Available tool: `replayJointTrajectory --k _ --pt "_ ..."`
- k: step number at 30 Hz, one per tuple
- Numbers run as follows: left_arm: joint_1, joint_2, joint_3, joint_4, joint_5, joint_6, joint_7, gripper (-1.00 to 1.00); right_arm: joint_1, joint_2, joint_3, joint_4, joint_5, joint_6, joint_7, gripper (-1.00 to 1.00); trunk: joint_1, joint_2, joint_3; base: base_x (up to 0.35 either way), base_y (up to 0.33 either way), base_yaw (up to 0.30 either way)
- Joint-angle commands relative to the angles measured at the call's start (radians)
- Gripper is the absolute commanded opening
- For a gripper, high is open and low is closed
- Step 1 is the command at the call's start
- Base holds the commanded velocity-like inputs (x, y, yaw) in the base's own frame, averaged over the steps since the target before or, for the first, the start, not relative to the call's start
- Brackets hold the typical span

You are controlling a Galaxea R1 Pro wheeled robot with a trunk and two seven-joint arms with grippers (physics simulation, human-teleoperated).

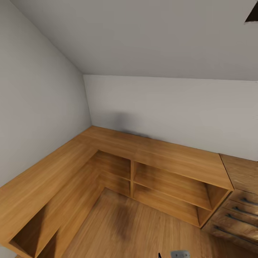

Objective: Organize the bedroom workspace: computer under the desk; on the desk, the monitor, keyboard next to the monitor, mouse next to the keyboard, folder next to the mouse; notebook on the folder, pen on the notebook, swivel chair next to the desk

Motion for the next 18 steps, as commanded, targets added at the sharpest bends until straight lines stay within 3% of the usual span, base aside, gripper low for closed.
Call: replayJointTrajectory --k 1,18 --pt "0.001 -0.001 0.004 -0.002 -0.005 0.000 0.003 1.00 -0.001 0.001 -0.008 0.002 0.011 -0.004 -0.005 1.00 0.000 -0.001 -0.001 0.022 0.000 -0.256" --pt "0.001 0.000 0.004 0.000 -0.005 -0.001 0.001 1.00 -0.001 0.001 -0.009 0.002 0.011 -0.004 -0.006 1.00 0.000 -0.001 0.007 0.004 0.025 -0.257"
